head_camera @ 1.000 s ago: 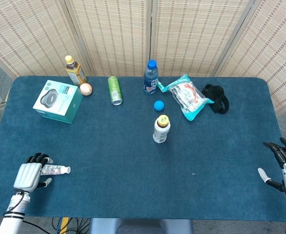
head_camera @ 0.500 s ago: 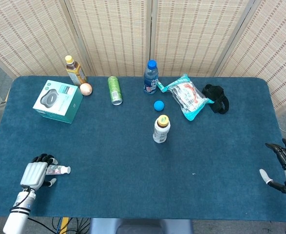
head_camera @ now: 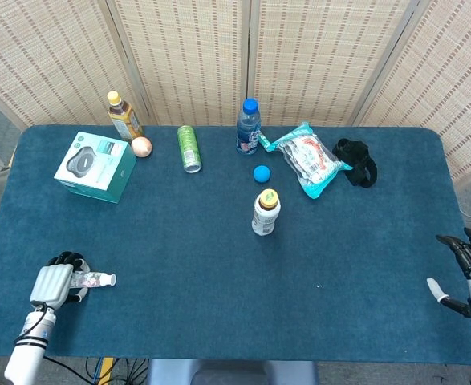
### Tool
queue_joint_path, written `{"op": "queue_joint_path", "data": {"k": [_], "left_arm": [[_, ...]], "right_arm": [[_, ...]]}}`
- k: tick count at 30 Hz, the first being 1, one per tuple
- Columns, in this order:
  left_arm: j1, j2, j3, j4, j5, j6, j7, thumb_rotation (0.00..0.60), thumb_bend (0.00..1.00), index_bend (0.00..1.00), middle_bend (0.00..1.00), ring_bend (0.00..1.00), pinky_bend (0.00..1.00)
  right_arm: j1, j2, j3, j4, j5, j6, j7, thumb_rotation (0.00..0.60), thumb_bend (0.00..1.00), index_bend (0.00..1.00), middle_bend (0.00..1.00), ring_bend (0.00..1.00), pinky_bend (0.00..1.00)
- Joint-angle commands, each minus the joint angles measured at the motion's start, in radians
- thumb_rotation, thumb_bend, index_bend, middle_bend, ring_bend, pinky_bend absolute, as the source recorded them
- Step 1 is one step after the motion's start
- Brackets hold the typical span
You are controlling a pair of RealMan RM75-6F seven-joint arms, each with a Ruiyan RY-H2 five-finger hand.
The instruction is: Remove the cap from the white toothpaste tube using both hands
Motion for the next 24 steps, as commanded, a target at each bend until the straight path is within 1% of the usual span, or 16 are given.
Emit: {"op": "queue_joint_path", "data": {"k": [1, 9, 14, 18, 24], "left_arm": [[0.0, 0.003, 0.002, 0.0, -0.003, -0.009, -0.014, 0.6, 0.24, 0.41, 0.24, 0.13, 0.17], [-0.01, -0.001, 0.002, 0.006, 0.0, -0.026, -0.039, 0.6, 0.24, 0.4, 0.24, 0.13, 0.17], [-0.014, -0.011, 0.002, 0.02, 0.004, -0.028, -0.05, 0.6, 0.24, 0.4, 0.3, 0.14, 0.17], [-0.013, -0.017, 0.002, 0.03, 0.014, -0.019, -0.068, 0.6, 0.24, 0.43, 0.39, 0.22, 0.17], [-0.013, -0.032, 0.003, 0.056, 0.032, -0.011, -0.108, 0.6, 0.26, 0.45, 0.45, 0.3, 0.19]], "right_arm": [[-0.001, 0.0, 0.001, -0.001, 0.0, 0.003, -0.001, 0.6, 0.21, 0.21, 0.26, 0.12, 0.23], [-0.008, 0.001, 0.0, -0.004, 0.001, 0.01, -0.003, 0.6, 0.21, 0.21, 0.26, 0.12, 0.23], [-0.012, 0.002, -0.001, -0.006, 0.002, 0.013, -0.006, 0.6, 0.21, 0.21, 0.26, 0.12, 0.23], [-0.014, 0.003, -0.002, -0.009, 0.001, 0.014, -0.009, 0.6, 0.21, 0.21, 0.26, 0.12, 0.23], [-0.015, 0.006, -0.001, -0.015, 0.002, 0.014, -0.013, 0.6, 0.21, 0.21, 0.26, 0.12, 0.23]]}}
